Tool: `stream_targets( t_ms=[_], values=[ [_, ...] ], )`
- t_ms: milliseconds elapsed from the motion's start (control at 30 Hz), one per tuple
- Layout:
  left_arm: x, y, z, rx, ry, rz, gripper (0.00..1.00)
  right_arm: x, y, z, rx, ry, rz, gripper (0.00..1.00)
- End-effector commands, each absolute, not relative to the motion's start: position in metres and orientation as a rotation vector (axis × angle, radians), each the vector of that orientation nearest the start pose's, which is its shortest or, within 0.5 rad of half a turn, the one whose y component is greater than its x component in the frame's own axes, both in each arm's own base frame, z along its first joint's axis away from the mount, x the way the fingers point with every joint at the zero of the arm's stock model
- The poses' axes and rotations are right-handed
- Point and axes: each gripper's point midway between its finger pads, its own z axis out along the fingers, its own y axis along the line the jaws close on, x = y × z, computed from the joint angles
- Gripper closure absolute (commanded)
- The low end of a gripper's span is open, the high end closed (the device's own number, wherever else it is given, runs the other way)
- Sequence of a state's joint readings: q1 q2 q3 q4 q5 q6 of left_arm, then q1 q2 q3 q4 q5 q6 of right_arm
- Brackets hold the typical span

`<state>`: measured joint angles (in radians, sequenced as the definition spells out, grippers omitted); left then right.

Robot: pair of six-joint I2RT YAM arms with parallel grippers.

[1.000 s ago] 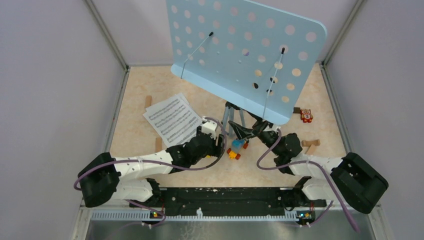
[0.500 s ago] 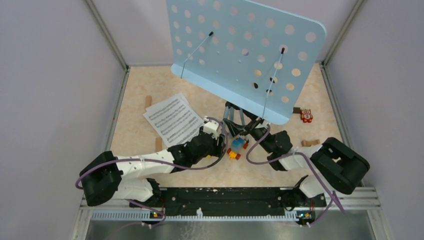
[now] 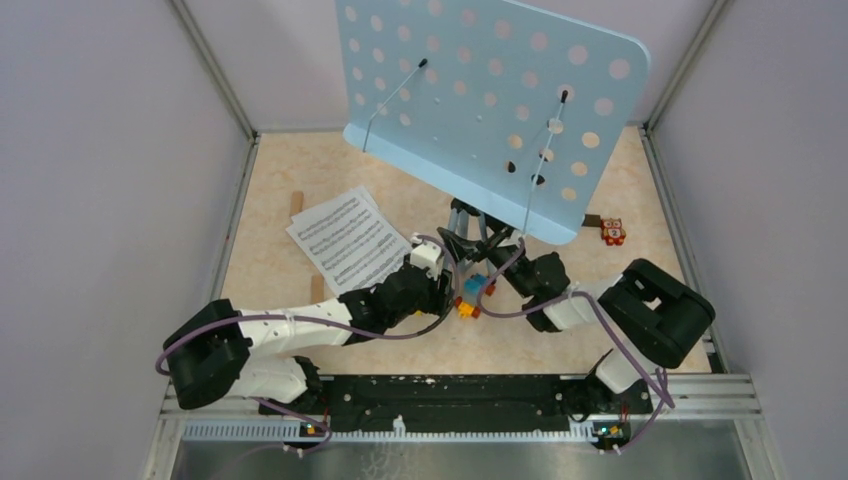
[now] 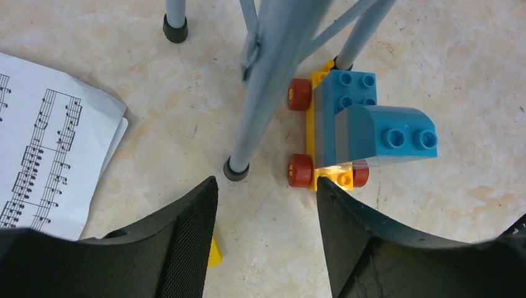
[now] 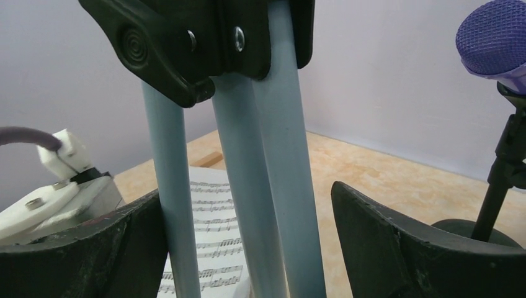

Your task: Pack up the instrument practice props

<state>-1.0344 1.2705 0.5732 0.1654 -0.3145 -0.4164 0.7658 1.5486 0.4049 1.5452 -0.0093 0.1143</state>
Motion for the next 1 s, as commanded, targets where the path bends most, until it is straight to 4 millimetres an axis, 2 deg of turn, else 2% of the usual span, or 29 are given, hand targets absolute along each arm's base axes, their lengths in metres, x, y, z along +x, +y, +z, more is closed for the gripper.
stream_targets(
  t_ms=[0, 67, 100, 200, 300, 367, 600, 700, 967],
  values=[
    [0.224, -0.303, 0.113, 0.454, 2.022, -0.596, 0.35, 0.312, 0.286, 0.264, -0.297, 1.059, 0.720, 0.10],
    [0.223, -0.301, 0.112, 0.454, 2.024, -0.593, 0.35, 0.316, 0.282, 0.261, -0.268, 1.076, 0.703, 0.15],
    [0.223, -0.300, 0.111, 0.451, 2.023, -0.590, 0.35, 0.317, 0.282, 0.260, -0.267, 1.079, 0.695, 0.20],
    [0.222, -0.295, 0.110, 0.447, 2.021, -0.581, 0.33, 0.318, 0.280, 0.258, -0.275, 1.085, 0.675, 0.56],
    [0.223, -0.292, 0.111, 0.441, 2.018, -0.565, 0.30, 0.315, 0.280, 0.262, -0.303, 1.072, 0.668, 0.85],
    [0.225, -0.289, 0.111, 0.431, 2.012, -0.547, 0.27, 0.311, 0.283, 0.265, -0.341, 1.060, 0.671, 1.00],
    [0.235, -0.287, 0.120, 0.401, 1.959, -0.515, 0.19, 0.296, 0.294, 0.276, -0.474, 1.034, 0.683, 1.00],
    [0.238, -0.293, 0.125, 0.452, 1.902, -0.518, 0.13, 0.292, 0.296, 0.283, -0.503, 1.033, 0.689, 1.00],
    [0.253, -0.310, 0.139, 0.570, 1.748, -0.483, 0.02, 0.296, 0.279, 0.303, -0.285, 1.085, 0.787, 1.00]
  ],
)
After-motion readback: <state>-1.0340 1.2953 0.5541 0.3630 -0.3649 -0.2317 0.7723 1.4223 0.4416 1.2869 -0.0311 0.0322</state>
